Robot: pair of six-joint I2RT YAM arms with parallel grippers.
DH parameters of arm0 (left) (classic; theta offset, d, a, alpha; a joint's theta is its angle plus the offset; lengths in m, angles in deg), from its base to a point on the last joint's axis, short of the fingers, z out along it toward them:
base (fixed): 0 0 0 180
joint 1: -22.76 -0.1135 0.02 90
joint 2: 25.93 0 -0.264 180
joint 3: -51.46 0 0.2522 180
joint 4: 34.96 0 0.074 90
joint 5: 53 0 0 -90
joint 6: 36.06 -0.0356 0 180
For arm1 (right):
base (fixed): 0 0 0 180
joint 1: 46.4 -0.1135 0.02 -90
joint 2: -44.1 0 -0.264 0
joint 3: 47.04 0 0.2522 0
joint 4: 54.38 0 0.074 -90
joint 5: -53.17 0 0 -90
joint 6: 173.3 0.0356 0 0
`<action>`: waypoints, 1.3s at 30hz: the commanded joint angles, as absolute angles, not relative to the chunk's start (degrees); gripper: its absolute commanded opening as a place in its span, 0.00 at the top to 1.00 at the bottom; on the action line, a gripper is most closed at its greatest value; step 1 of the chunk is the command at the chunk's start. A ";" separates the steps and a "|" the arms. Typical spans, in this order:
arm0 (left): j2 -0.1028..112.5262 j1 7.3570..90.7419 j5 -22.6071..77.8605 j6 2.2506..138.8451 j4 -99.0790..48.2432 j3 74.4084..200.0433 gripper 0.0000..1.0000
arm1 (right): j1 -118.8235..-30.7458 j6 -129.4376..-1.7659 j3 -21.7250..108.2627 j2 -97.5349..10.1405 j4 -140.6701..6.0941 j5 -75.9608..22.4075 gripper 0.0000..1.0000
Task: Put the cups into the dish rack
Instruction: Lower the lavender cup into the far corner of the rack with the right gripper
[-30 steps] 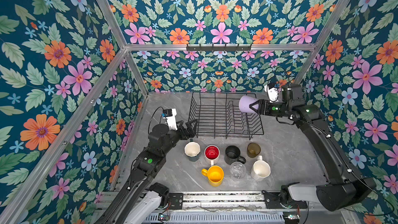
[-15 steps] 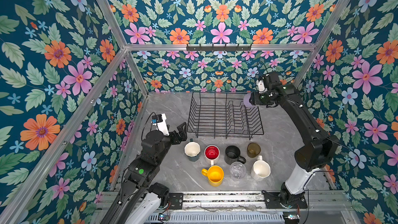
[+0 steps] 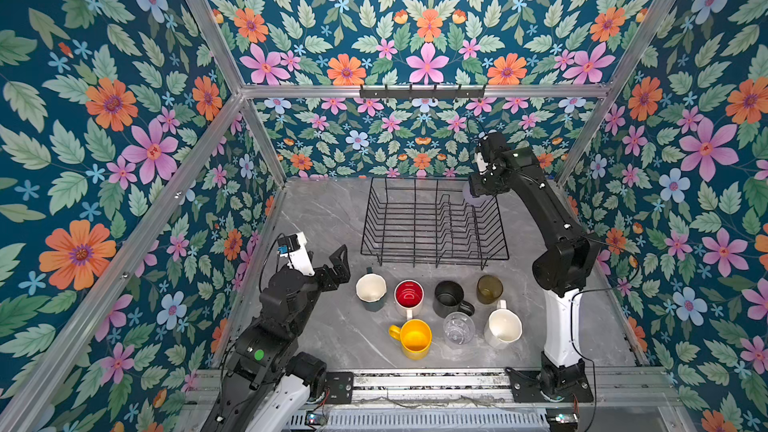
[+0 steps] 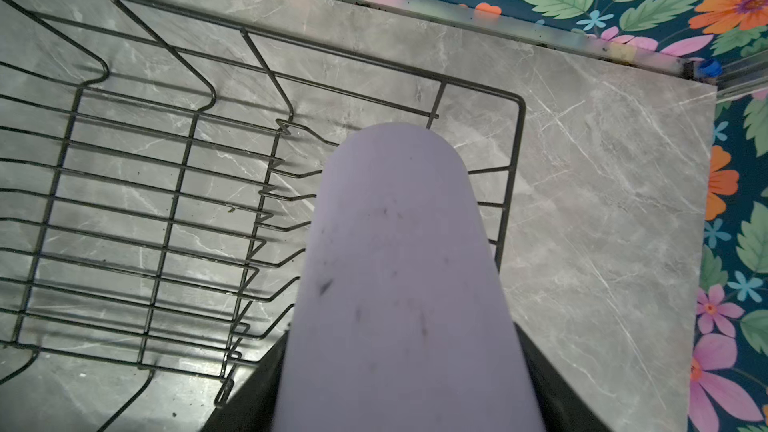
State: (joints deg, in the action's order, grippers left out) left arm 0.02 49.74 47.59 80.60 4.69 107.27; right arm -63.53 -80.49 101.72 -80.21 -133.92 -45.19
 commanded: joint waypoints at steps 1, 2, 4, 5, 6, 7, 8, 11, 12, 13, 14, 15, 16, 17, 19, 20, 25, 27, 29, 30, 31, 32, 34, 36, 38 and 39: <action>-0.27 49.65 48.34 80.51 6.09 107.46 0.00 | -63.73 -81.37 103.01 -81.70 -135.60 -45.61 1.00; -0.27 49.66 48.27 80.52 6.20 107.43 0.00 | -63.87 -81.31 103.38 -82.36 -135.54 -45.89 1.00; -0.35 49.65 48.08 80.57 6.22 107.41 0.00 | -64.07 -81.37 104.59 -83.94 -136.10 -46.78 1.00; -0.29 49.65 48.01 80.69 6.22 107.33 0.00 | -64.21 -81.45 105.14 -84.67 -136.27 -47.07 1.00; -0.35 49.65 47.92 80.62 6.22 107.33 0.00 | -64.30 -81.63 105.47 -85.36 -136.29 -47.43 1.00; -0.35 49.68 47.82 80.66 6.18 107.32 0.00 | -64.40 -81.72 105.61 -85.77 -136.13 -47.70 1.00; -0.35 49.66 47.81 80.66 6.27 107.24 0.00 | -64.40 -81.87 105.70 -86.21 -135.96 -47.89 1.00; -0.44 49.65 47.75 80.76 6.36 107.06 0.00 | -64.33 -82.13 106.58 -87.84 -135.97 -48.17 1.00; -0.45 49.65 47.72 80.85 6.40 106.98 0.00 | -64.37 -82.14 107.15 -88.43 -136.04 -48.04 1.00; -0.53 49.65 47.64 80.86 6.48 106.91 0.00 | -64.33 -82.21 107.73 -89.18 -136.32 -47.91 1.00; -0.53 49.66 47.64 80.94 6.54 106.84 0.00 | -64.36 -82.25 108.48 -89.81 -136.57 -47.82 1.00; -0.53 49.65 47.59 81.01 6.57 106.75 0.00 | -64.36 -82.32 108.94 -90.42 -136.69 -47.90 1.00; -0.64 49.65 47.59 81.06 6.58 106.64 0.00 | -64.40 -82.46 109.53 -91.13 -136.86 -48.14 1.00; -0.61 49.65 47.55 81.10 6.58 106.55 0.00 | -64.34 -82.59 110.09 -91.86 -136.88 -48.42 1.00; -0.63 49.65 47.46 81.19 6.49 106.45 0.00 | -64.33 -82.81 110.99 -93.07 -137.05 -48.55 1.00; -0.57 49.65 47.47 81.19 6.49 106.43 0.00 | -64.35 -82.95 111.38 -93.63 -137.06 -48.68 1.00; -0.49 49.65 47.55 81.19 6.65 106.45 0.00 | -64.39 -83.21 113.12 -95.94 -136.79 -49.03 1.00; -0.44 49.65 47.70 81.19 6.75 106.36 0.00 | -64.34 -83.21 113.77 -96.67 -136.61 -49.37 0.98; -0.36 49.65 47.80 81.27 6.99 106.35 0.00 | -64.33 -83.21 114.52 -97.56 -136.66 -49.27 0.77; -0.40 49.65 47.92 81.35 7.01 106.34 0.00 | -64.35 -83.30 114.83 -97.88 -136.56 -49.05 0.70; -0.46 49.65 47.91 81.49 7.09 106.34 0.00 | -64.34 -83.39 115.18 -98.35 -136.69 -48.95 0.62; -0.44 49.66 47.97 81.54 7.17 106.39 0.00 | -64.34 -83.39 115.42 -98.72 -136.86 -48.96 0.55; -0.47 49.65 47.93 81.71 7.35 106.45 0.00 | -64.40 -83.39 115.56 -99.09 -137.00 -48.32 0.47; -0.48 49.65 48.05 81.82 7.50 106.53 0.00 | -64.25 -83.30 115.47 -99.44 -136.95 -47.94 0.42; -0.44 49.65 48.25 81.90 7.71 106.53 0.00 | -64.28 -83.47 115.43 -99.53 -136.97 -47.44 0.36; -0.45 49.65 48.38 81.89 7.80 106.62 0.00 | -64.25 -83.68 115.38 -99.51 -136.88 -47.23 0.32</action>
State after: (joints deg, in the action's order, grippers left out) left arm -0.48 49.74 47.63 82.04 7.36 106.35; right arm -64.23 -83.05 115.49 -98.90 -137.30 -47.70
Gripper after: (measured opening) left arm 0.996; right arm 0.667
